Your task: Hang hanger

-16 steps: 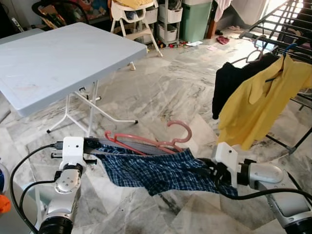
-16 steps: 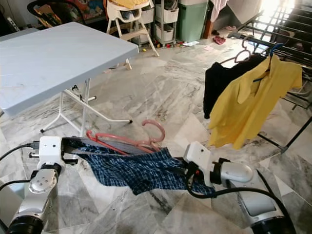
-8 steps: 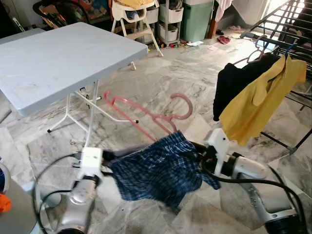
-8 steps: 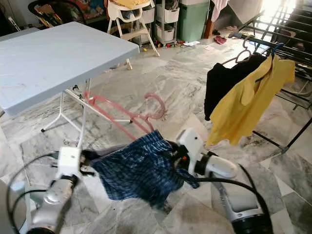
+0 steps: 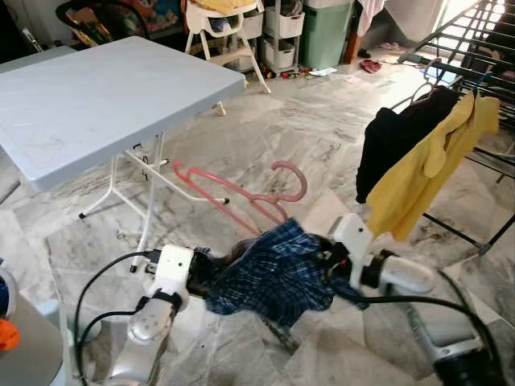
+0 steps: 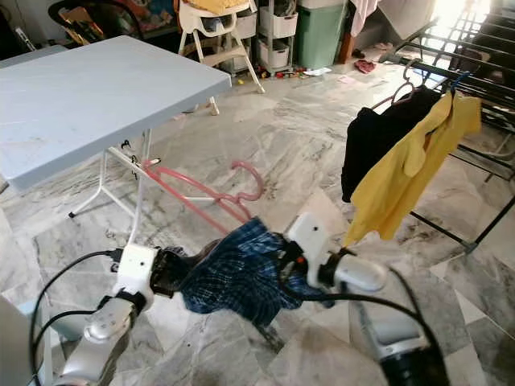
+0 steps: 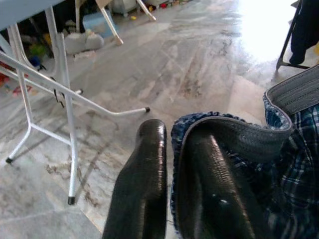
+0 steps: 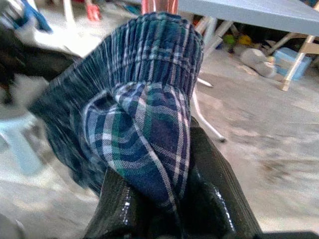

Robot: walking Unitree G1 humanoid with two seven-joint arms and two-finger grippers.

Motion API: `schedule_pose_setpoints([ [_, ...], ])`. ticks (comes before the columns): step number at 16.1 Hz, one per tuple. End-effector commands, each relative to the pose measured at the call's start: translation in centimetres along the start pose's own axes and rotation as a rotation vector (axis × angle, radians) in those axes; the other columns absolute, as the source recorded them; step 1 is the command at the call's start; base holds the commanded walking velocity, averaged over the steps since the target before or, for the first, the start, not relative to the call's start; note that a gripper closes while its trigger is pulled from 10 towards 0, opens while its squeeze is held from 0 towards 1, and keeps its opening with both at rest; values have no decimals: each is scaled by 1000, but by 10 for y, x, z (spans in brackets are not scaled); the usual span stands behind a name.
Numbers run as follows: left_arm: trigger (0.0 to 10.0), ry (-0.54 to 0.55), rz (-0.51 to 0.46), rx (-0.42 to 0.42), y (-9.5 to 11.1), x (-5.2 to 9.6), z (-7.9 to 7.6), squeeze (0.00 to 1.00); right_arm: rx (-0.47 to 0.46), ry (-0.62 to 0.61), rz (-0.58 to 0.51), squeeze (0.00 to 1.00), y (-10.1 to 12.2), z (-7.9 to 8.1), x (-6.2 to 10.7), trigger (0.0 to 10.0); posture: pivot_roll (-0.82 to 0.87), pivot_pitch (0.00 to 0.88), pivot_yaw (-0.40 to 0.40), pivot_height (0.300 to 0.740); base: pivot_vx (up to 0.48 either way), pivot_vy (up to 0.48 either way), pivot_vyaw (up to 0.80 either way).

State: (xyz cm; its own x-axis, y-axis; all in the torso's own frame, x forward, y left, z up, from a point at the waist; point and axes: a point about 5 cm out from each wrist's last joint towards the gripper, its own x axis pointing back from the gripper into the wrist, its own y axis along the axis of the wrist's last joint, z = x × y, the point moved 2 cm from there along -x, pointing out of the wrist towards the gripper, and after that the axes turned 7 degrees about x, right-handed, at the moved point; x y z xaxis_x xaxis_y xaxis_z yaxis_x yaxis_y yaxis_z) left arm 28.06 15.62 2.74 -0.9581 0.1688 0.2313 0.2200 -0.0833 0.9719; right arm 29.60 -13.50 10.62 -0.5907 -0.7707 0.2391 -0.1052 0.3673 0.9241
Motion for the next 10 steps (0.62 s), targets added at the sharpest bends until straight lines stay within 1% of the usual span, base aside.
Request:
schedule_pose_setpoints([
  [1,10000,-29,-15,-25,2,2,-2,1000,39,-2,-10,0,4,-5,-1,10000,-42,0,38,740,0,0,0],
  [2,10000,-76,-40,-64,5,5,-7,1000,73,-21,27,0,-1,-12,0,10000,-39,0,35,740,0,0,0],
  [3,10000,-116,-53,-84,7,8,-11,1000,114,-20,60,0,-5,-15,1,10000,-39,0,34,740,0,0,0],
  [4,10000,-152,-77,-102,10,11,-15,1000,171,12,97,0,-10,-15,1,10000,-38,0,34,740,0,0,0],
  [5,10000,-179,-88,-110,12,12,-18,1000,209,34,117,0,-12,-16,1,10000,-37,0,34,740,0,0,0],
  [6,10000,-219,-94,-120,13,15,-22,1000,239,44,137,0,-14,-22,2,10000,-35,0,30,740,0,0,0],
  [7,10000,-225,-87,-128,11,16,-22,1000,245,35,135,0,-12,-29,2,10000,-33,0,27,740,0,0,0],
  [9,10000,-204,-90,-130,11,16,-20,1000,259,27,129,0,-9,-35,1,10000,-33,0,24,740,0,0,0],
  [10,10000,-160,-82,-55,10,15,-17,1000,272,8,114,0,-6,-38,-3,10000,-31,0,17,740,0,0,0],
])
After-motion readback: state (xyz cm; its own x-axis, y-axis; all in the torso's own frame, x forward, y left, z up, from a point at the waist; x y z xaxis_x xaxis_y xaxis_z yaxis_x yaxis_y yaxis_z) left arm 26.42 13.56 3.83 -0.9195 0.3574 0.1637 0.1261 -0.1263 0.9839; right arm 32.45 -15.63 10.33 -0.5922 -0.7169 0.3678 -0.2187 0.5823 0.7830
